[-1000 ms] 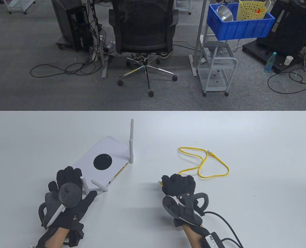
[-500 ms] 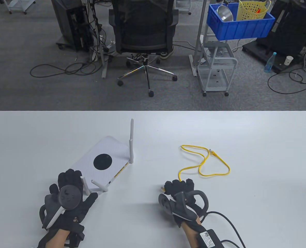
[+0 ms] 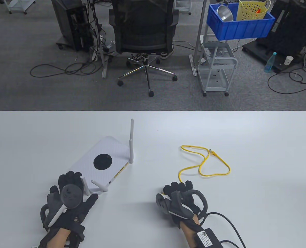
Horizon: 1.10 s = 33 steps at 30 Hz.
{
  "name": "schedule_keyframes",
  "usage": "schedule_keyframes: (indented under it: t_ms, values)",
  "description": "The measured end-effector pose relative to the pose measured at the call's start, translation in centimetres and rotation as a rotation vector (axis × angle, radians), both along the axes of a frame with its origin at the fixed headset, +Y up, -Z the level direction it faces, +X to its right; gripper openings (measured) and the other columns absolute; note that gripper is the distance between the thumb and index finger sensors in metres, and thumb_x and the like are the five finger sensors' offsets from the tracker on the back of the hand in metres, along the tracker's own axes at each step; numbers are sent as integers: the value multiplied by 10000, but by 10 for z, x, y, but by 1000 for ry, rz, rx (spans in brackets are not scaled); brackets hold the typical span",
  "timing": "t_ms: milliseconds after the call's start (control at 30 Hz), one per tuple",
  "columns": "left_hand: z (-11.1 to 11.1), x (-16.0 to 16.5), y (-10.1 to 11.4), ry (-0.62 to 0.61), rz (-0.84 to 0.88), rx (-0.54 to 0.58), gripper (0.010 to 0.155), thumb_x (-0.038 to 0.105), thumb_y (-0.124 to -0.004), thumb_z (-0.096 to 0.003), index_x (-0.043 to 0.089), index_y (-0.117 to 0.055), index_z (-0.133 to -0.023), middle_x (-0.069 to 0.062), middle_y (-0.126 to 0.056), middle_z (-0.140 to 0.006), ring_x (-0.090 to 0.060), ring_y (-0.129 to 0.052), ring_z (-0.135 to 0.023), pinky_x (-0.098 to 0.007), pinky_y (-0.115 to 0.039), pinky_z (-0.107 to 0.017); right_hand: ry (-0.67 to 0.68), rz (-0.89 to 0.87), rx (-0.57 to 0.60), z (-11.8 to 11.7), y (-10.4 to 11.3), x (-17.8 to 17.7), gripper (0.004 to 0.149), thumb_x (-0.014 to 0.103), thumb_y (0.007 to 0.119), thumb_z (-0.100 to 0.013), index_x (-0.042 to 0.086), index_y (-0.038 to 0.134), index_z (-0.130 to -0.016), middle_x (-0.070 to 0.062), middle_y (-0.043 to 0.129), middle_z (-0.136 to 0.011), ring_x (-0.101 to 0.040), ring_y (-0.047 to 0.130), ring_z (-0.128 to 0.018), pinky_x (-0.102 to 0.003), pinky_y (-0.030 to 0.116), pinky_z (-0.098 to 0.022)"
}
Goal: Remove ethernet cable from router with right hand
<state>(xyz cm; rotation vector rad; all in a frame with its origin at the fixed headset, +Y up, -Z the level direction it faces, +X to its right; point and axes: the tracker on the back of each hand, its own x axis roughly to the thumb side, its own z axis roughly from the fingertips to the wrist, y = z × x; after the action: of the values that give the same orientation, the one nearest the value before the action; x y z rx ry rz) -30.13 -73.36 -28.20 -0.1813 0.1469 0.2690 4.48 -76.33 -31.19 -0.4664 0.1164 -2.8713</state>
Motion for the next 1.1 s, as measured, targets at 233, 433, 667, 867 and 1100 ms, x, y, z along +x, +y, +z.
schedule_keyframes:
  t_ms: [233, 433, 667, 867, 1100]
  values:
    - [1, 0, 0, 6, -4, -12, 914, 662, -631, -466, 279, -94, -1099, -113, 25, -1227, -384, 47, -1113, -646, -53, -766, -16, 19, -18, 2, 7, 2, 484, 398, 791, -500, 159, 801, -920, -76, 876, -810, -234, 930, -671, -667, 616, -672]
    - [2, -2, 1, -3, 3, -21, 914, 675, -626, -458, 293, -107, -1106, -101, 33, -1229, -373, 74, -1101, -653, -7, -733, 32, -195, 28, 14, 39, 20, 673, 514, 673, -526, 137, 623, -1082, -212, 672, -1080, -402, 771, -933, -714, 488, -708]
    - [3, 0, 0, -21, -31, -22, 921, 694, -615, -444, 300, -108, -1104, -81, 43, -1223, -377, 108, -1062, -652, 45, -671, 30, -216, -29, 17, 46, 23, 848, 635, 539, -489, 225, 280, -1185, -320, 234, -1204, -599, 252, -1052, -745, 226, -691]
    - [3, 1, 0, -35, -13, -34, 924, 691, -615, -449, 292, -99, -1103, -90, 66, -1215, -372, 133, -1054, -656, 64, -659, 29, -236, -61, 14, 42, 25, 828, 652, 514, -473, 304, 189, -1151, -300, 147, -1184, -593, 182, -1025, -746, 192, -682]
    - [3, 1, -1, -33, -18, -33, 924, 689, -615, -450, 291, -96, -1102, -97, 62, -1216, -379, 128, -1058, -661, 57, -664, 28, -238, -67, 14, 42, 25, 828, 652, 513, -476, 301, 195, -1154, -304, 159, -1186, -593, 196, -1030, -753, 199, -680]
